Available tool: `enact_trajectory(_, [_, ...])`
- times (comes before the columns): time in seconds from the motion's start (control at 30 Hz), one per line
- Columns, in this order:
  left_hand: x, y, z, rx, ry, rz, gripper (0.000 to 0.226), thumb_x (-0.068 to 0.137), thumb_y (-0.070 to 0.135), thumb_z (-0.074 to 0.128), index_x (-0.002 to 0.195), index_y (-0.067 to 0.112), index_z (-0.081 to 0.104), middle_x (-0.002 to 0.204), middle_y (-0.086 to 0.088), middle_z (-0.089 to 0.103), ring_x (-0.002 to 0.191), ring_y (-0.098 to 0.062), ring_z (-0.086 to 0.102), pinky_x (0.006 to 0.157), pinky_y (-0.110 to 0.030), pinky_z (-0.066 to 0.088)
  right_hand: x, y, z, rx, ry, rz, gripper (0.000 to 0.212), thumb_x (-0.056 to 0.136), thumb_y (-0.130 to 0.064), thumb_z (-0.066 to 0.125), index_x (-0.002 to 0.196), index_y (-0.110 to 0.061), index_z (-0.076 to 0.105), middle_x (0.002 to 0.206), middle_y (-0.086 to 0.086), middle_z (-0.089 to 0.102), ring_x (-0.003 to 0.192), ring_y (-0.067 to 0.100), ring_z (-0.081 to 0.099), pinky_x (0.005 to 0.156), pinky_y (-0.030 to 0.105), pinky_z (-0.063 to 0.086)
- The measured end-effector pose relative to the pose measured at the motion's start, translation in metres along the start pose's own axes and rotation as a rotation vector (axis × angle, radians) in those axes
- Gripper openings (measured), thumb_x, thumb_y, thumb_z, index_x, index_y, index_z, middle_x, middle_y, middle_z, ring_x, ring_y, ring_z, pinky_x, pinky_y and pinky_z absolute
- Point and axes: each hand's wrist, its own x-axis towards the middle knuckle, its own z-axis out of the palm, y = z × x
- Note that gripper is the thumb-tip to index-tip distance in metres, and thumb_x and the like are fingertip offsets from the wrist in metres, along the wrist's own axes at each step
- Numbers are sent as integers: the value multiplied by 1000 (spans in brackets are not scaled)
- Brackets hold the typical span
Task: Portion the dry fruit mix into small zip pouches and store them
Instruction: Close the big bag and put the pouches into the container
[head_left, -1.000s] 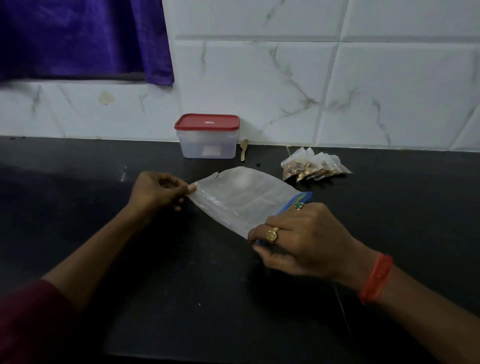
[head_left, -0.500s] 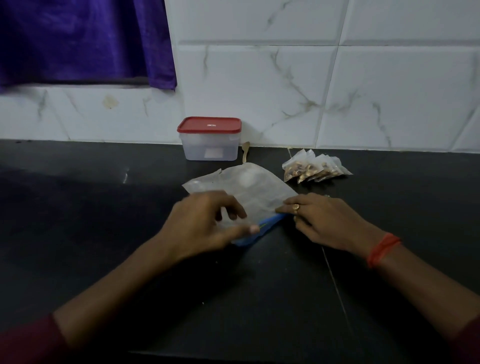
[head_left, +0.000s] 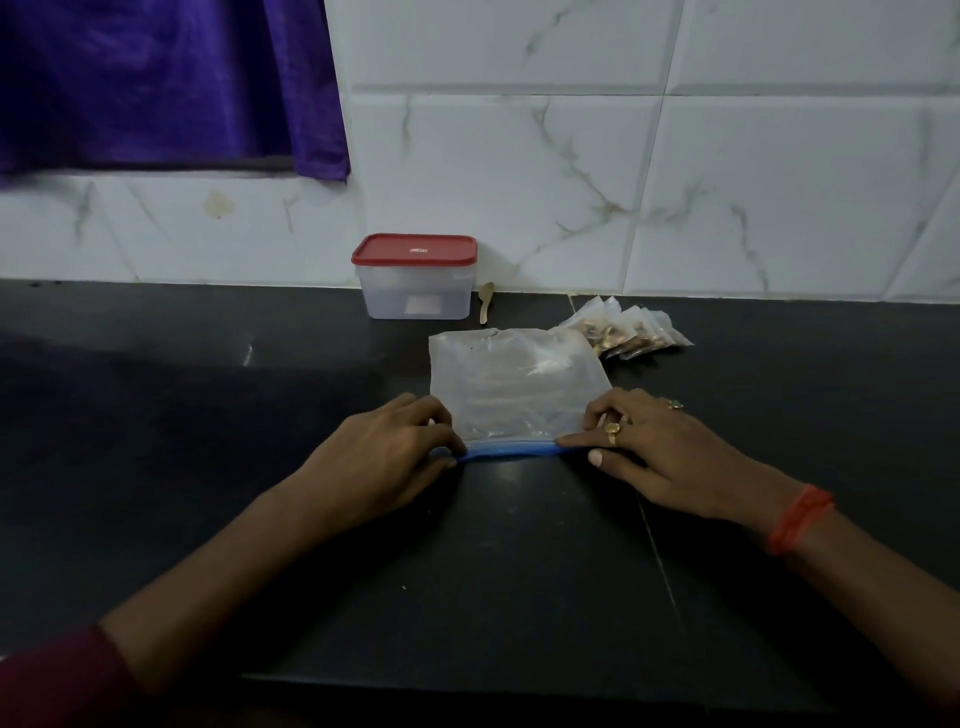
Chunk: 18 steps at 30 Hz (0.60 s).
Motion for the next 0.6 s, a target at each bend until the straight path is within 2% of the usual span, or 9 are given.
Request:
enact_trajectory(0.13, [5,-2,0,-27,-31,-9,41,98,51,44,132,30,54,132,7,55,116,-4,51,95,-24,49,6,0,0,48,-18,4,47,93,-53,33,133,-44,58,116,-17,56,103,-2,47,90,31,45])
enact_trajectory(0.23, [11,-2,1,40,-33,21,45,99,51,39,135,27,54,133,4,55,117,-8,53,97,-26,49,10,4,0,93,16,10,42,92,-51,40,129,-42,58,109,-23,57,101,-5,50,89,33,46])
enact_trajectory(0.37, [15,-2,1,113,-3,104,52,98,50,28,122,21,64,117,-2,67,102,-15,66,90,-33,57,14,8,2,116,22,-7,41,87,-55,49,122,-41,64,110,-22,56,99,-2,56,87,30,51])
enact_trajectory(0.43, [15,-3,3,56,33,71,55,97,51,24,115,21,66,108,0,68,94,-13,66,85,-32,57,15,10,6,124,50,-16,39,86,-55,53,121,-41,66,110,-19,55,100,1,56,87,27,50])
enact_trajectory(0.5, [14,-7,4,-67,56,-31,46,98,50,32,114,22,64,108,3,66,94,-7,60,86,-29,54,15,13,9,150,85,-6,38,87,-52,55,120,-41,67,110,-18,57,103,3,56,88,28,50])
enact_trajectory(0.6, [14,-17,7,-211,85,-144,19,102,30,50,114,23,64,109,4,66,91,-3,59,85,-28,54,18,15,12,172,152,16,34,89,-52,53,118,-41,67,106,-21,64,98,1,59,84,34,53])
